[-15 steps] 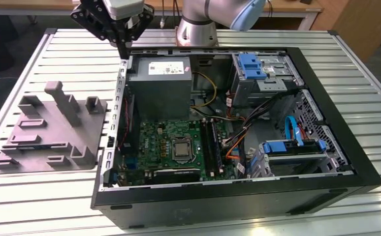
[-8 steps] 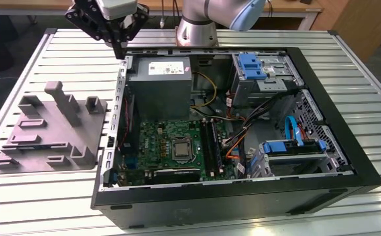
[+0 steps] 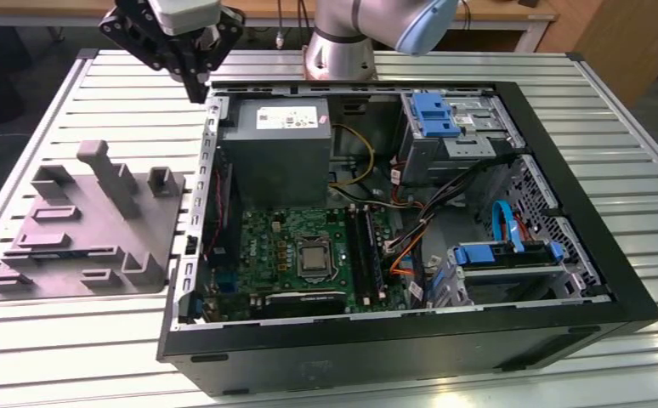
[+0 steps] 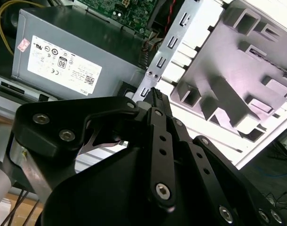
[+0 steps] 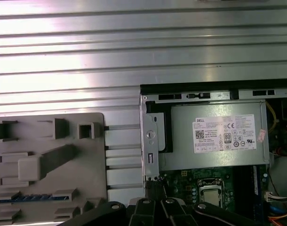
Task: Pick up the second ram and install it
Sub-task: 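Reach for the second ram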
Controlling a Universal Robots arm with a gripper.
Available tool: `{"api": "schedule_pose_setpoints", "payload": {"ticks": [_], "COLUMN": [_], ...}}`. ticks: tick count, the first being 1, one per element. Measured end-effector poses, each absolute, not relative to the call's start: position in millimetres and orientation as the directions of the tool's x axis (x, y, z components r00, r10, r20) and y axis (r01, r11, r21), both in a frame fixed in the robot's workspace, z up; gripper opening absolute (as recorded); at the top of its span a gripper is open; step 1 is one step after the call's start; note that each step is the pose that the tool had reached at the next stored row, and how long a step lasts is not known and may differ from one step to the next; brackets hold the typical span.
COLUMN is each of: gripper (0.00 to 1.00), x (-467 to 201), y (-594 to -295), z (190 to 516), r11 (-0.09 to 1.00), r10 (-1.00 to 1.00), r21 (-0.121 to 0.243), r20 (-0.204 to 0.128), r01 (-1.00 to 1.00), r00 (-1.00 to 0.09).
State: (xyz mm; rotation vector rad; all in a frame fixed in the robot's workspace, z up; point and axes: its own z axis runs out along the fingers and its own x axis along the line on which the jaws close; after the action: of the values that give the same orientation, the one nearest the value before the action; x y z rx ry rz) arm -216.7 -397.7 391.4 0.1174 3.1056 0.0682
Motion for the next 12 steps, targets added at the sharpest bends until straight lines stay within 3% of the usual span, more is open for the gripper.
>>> {"api": "schedule_pose_setpoints", "payload": {"ticks": [12], "gripper": [0.1], "x": [-243.0], "y": [-397.2], "z": [389.8], "r11": [0.996], "r10": [0.076], "r21": [0.045], "r20": [-0.033], "r01": [0.075], "r00": [-0.997]}}
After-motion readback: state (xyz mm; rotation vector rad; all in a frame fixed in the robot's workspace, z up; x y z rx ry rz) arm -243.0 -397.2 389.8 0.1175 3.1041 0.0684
